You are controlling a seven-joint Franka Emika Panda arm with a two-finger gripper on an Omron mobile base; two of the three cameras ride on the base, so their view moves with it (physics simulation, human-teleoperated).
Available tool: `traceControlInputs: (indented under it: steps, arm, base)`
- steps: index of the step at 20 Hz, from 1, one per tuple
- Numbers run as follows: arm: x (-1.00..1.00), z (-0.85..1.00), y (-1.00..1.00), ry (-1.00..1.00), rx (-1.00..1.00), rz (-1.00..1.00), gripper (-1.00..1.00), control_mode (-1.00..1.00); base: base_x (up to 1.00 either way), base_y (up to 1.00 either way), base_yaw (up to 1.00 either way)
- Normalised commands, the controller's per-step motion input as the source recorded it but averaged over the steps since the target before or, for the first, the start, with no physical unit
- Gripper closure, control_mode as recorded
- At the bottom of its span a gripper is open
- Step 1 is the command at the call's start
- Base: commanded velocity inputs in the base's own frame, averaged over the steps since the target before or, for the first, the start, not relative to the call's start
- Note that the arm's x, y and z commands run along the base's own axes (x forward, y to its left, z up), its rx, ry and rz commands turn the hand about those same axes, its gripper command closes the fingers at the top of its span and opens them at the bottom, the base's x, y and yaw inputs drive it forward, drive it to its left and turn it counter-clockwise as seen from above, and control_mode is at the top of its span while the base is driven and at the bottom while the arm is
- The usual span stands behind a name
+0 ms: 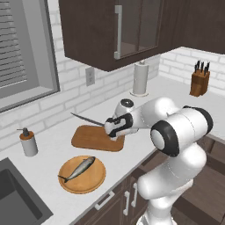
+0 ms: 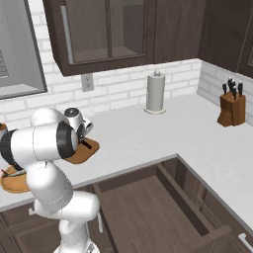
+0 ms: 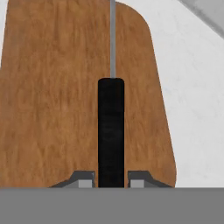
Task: Pick up the knife from the drawer and place it on the cutting board. Then place the meat from the plate to the cutting board.
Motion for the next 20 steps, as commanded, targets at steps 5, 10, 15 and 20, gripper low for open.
traceControlInputs:
  steps: [5, 10, 15, 20]
  arm:
    - [0.64, -0.45, 0.19, 0.02, -0.05, 0.0, 1.0, -1.0]
    - [0.35, -0.43, 0.09, 0.0, -0.05, 0.0, 1.0, -1.0]
    - [0.33, -0.52, 0.05, 0.0, -0.05, 0.0, 1.0, -1.0]
    - [0.19, -0.34, 0.1, 0.0, -0.04, 0.0, -1.0, -1.0]
  base:
    - [0.0, 0.0, 0.0]
    - [0.0, 0.0, 0.0]
    - [0.0, 0.0, 0.0]
    - [0.0, 0.0, 0.0]
